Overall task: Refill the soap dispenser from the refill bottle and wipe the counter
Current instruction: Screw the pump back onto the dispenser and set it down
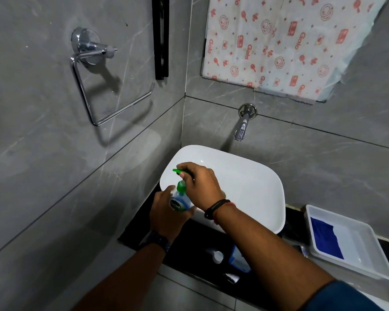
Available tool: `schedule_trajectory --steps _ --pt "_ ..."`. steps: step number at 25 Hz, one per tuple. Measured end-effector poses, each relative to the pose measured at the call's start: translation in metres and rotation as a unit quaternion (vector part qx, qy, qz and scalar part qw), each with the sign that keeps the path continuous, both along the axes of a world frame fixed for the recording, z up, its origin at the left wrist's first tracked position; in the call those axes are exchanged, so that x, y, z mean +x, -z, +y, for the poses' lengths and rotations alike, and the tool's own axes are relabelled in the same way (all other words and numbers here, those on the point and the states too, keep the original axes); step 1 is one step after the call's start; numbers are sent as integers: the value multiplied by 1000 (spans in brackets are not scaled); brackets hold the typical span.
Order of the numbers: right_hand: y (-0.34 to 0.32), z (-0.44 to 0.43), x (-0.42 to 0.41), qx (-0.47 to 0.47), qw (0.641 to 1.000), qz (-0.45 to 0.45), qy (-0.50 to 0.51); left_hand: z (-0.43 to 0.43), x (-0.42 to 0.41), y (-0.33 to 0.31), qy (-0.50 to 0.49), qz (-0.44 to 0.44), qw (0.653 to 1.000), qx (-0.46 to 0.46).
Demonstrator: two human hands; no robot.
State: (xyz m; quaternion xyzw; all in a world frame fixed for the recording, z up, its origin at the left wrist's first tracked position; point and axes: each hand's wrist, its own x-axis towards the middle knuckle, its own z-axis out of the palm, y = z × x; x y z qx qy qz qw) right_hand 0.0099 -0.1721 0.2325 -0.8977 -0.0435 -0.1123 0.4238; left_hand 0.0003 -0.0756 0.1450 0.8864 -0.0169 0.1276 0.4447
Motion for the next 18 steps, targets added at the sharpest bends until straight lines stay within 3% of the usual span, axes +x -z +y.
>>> schedule_trajectory --steps 3,7,11,13,18 --pt "-10 -10 8 -42 986 47 -154 10 5 7 28 12 1000 -7" --pt "-10 -11 17 -111 968 58 -219 16 6 15 15 13 999 -40" --pt "34 1 5 -21 993 -97 -67 33 16 37 -23 2 987 -160" --pt "74 3 -6 -22 993 -117 -9 46 25 54 -39 0 982 -182" --pt "185 0 -26 -152 983 77 -73 64 45 103 -89 22 982 -164"
